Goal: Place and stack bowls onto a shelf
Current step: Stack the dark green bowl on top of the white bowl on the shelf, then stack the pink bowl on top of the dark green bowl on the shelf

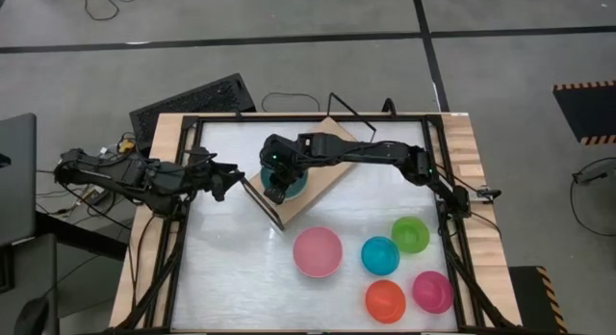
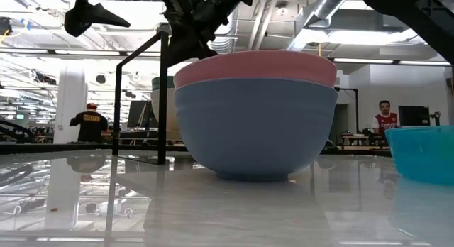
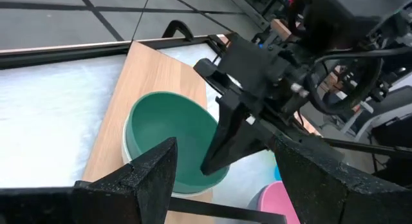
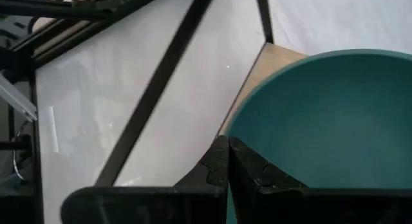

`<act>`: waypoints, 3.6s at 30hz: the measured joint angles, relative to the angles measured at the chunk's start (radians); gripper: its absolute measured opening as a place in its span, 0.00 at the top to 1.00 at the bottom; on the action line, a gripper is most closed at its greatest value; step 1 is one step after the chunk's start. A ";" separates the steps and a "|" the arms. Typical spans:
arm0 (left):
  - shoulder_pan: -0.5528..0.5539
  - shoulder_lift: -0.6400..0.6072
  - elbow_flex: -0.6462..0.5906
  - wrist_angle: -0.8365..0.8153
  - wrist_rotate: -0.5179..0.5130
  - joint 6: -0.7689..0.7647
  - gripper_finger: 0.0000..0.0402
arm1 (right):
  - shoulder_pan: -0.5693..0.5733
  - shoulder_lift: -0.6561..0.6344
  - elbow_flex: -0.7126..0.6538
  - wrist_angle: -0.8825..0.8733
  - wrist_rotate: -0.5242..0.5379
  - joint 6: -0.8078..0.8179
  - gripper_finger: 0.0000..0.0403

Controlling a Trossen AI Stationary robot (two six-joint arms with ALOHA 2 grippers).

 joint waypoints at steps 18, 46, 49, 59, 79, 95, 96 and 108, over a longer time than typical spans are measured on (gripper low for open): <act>0.000 0.000 0.000 0.018 -0.035 -0.001 0.39 | 0.013 0.011 0.000 -0.002 0.037 0.001 0.93; 0.000 -0.349 -0.001 0.175 -0.015 0.180 0.39 | 0.180 -0.539 0.000 -0.563 0.440 0.286 0.92; 0.000 -0.365 -0.001 0.166 0.005 0.201 0.39 | 0.279 -0.557 -0.020 -0.697 0.600 0.502 0.91; 0.000 -0.365 0.000 0.108 -0.016 0.151 0.39 | 0.503 -0.726 -0.362 -0.597 0.689 0.648 0.85; 0.000 -0.367 0.000 -0.067 -0.147 -0.062 0.39 | 0.556 -1.375 -1.086 0.403 0.640 -0.073 0.93; 0.000 -0.367 0.000 -0.159 -0.209 -0.144 0.39 | 0.414 -1.562 -1.416 0.937 0.521 -0.170 0.86; 0.000 -0.367 0.000 -0.159 -0.214 -0.144 0.39 | 0.407 -1.567 -1.417 0.937 0.522 -0.162 0.86; 0.000 -0.367 0.000 -0.159 -0.234 -0.129 0.39 | 0.387 -1.570 -1.417 0.934 0.525 -0.145 0.83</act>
